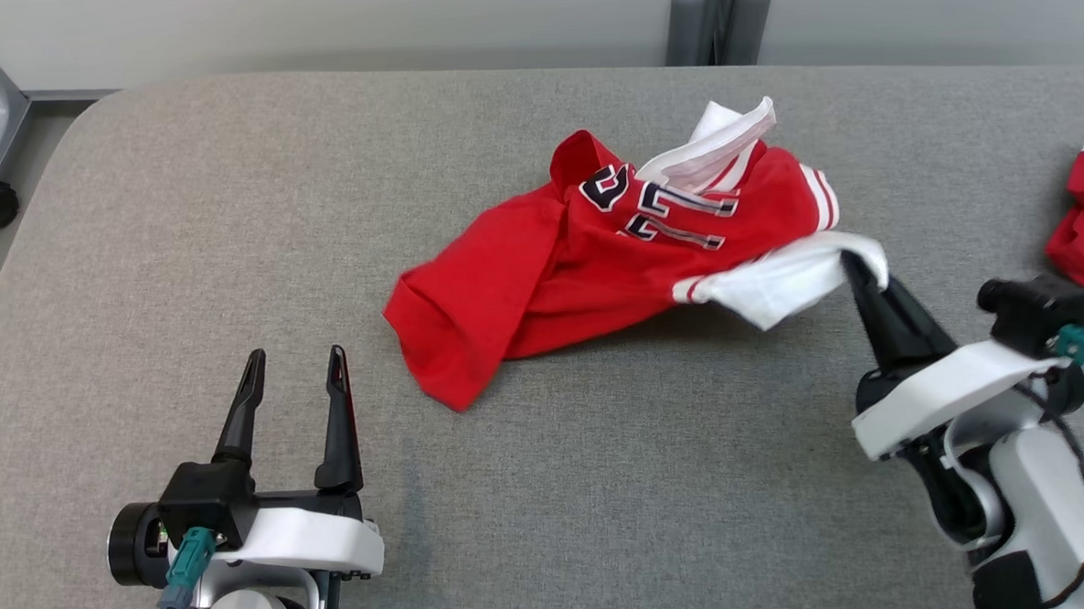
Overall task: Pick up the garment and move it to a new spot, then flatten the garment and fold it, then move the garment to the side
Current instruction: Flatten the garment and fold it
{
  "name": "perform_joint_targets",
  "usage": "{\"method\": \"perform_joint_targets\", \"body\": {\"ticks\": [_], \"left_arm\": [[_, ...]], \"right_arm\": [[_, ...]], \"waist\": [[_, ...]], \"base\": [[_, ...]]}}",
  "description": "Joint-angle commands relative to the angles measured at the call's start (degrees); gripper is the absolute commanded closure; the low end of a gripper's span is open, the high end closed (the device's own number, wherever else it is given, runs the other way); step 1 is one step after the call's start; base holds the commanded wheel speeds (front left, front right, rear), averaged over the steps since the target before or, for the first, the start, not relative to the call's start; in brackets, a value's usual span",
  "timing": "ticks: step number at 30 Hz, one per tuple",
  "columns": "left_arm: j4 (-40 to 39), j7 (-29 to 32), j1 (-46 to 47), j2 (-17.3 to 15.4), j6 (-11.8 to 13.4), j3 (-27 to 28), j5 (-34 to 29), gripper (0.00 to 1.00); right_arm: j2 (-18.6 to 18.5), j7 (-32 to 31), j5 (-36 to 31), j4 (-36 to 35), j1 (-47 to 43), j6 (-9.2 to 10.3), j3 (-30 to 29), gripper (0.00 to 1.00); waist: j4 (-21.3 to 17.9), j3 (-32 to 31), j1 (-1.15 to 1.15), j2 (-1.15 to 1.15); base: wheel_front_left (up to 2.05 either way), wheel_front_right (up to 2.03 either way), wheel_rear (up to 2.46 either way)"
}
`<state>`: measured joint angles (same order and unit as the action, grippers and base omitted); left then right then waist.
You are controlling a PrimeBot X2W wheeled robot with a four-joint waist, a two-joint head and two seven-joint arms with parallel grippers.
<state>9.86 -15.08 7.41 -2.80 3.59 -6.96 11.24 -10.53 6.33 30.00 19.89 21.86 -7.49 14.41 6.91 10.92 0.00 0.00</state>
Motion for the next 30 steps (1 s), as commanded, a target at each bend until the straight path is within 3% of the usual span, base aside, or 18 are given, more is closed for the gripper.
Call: {"method": "perform_joint_targets", "body": {"ticks": [1,8,19,30], "left_arm": [[0.1,-0.1,-0.4,-0.2,0.2,0.0,0.3,0.00],[0.2,-0.1,-0.9,-0.2,0.4,0.1,0.6,0.00],[0.5,-0.1,-1.4,-0.2,0.3,-0.2,0.6,0.00],[0.5,-0.1,-2.1,-0.2,0.3,-0.3,0.8,0.00]], "right_arm": [[-0.9,-0.6,0.1,-1.7,0.5,-0.01,-0.9,1.00],[-2.0,-2.8,-2.3,-10.1,0.5,-0.01,-3.1,1.00],[-0.9,-4.7,-9.6,-24.1,0.6,-0.01,-6.1,1.00],[-2.3,-7.6,-13.2,-27.3,3.3,-0.01,-11.6,1.00]], "waist": [[-0.3,-0.5,0.00,0.00],[-0.5,-1.4,0.00,0.00],[-0.7,-2.1,0.00,0.00],[-1.0,-3.3,0.00,0.00]], "base": [[0.00,0.00,0.00],[0.00,0.00,0.00],[0.00,0.00,0.00],[0.00,0.00,0.00]]}}
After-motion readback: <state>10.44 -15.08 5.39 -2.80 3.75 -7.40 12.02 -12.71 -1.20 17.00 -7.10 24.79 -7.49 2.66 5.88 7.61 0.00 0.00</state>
